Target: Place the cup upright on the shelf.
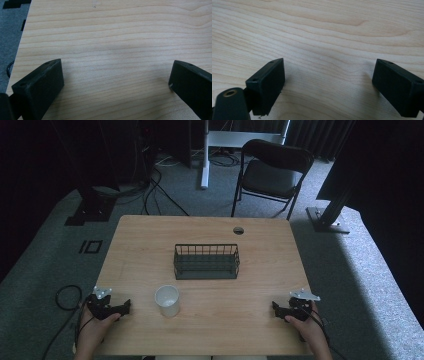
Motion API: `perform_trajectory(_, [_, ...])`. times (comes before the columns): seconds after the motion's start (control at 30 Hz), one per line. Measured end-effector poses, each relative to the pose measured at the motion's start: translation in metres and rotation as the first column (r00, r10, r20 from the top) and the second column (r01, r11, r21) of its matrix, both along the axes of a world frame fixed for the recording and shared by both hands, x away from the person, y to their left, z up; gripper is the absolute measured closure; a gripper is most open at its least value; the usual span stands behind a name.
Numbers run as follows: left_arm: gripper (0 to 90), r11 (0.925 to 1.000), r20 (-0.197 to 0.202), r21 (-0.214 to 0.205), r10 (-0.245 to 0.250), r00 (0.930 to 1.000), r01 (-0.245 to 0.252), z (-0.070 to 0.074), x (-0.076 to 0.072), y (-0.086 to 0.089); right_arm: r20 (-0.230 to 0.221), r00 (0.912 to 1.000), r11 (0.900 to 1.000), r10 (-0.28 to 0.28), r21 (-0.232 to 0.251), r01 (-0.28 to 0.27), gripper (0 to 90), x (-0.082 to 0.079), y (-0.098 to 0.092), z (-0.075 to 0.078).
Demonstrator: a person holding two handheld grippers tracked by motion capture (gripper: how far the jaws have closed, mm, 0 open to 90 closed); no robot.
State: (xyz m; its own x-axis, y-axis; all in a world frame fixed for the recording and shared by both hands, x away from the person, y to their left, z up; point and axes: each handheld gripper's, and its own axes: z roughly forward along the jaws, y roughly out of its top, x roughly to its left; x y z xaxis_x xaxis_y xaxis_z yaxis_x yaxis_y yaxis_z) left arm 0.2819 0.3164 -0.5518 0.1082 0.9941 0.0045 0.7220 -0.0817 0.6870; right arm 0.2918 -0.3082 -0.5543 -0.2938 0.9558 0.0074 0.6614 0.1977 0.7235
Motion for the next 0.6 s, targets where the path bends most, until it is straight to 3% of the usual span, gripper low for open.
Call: perform_trajectory(0.6, [0.2,1.0000,0.000,0.000,0.000,1.0000,0.000,-0.0001,0.0001,0.0000,0.003,0.9999,0.9999,0.013,-0.004,-0.013,10.8,-0.0023,0.0001,0.0001])
